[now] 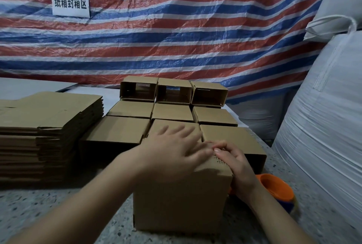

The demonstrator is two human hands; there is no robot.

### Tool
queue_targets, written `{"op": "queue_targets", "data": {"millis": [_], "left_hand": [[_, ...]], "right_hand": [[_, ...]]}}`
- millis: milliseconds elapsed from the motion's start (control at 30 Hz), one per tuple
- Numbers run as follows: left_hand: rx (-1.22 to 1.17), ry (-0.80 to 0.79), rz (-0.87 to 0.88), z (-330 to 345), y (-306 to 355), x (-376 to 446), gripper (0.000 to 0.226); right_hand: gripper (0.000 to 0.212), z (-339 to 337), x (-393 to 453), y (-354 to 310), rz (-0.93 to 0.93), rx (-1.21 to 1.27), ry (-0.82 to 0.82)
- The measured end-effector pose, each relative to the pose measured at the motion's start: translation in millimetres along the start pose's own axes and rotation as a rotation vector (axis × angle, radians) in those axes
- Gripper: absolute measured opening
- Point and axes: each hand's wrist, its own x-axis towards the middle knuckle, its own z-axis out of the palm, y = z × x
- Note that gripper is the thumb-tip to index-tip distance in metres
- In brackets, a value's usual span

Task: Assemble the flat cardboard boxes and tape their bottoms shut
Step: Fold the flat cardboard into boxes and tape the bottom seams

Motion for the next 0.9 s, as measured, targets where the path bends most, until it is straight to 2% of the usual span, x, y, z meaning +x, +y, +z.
{"op": "queue_targets", "data": {"millis": [67,200,267,367,433,500,633,733,900], "left_hand": [[0.067,-0.076,0.003,11.4,-1.9,-0.7,0.099],[0.093,-0.073,0.008,15.5,-5.6,-1.3,0.107],[0.087,-0.068,0.012,14.3,-5.6,-1.3,0.106],[0.077,-0.067,0.016,15.2,-5.1,-2.6,0.105],[0.073,-0.062,0.011,15.6,-5.6,-2.6,0.104],[0.068,-0.065,0.012,15.7,-5.2,-2.5,0.104],[0.05,-0.074,0.01,15.4,-4.0,-2.9,0.107],[0.048,-0.08,0.003,15.3,-2.9,-3.3,0.107],[0.052,-0.086,0.0,13.0,-3.2,-4.2,0.109]], "right_hand": [[0.016,-0.2,-0.5,0.7,-0.005,-0.02,0.011],[0.022,-1.6,-2.6,-4.4,0.018,-0.08,-0.016],[0.032,-10.3,-2.4,-13.0,0.018,-0.229,0.006],[0.041,-40.2,-1.8,-21.3,0.025,-0.849,0.219],[0.049,-63.8,-5.5,-19.6,0.137,-1.311,0.231],[0.055,-82.6,-13.3,-8.5,0.281,-1.556,0.182],[0.059,-98.9,-33.2,23.9,0.451,-1.609,0.14],[0.057,-98.1,-41.5,35.0,0.407,-1.657,0.108],[0.053,-94.1,-42.3,28.7,0.373,-1.639,0.145]]}}
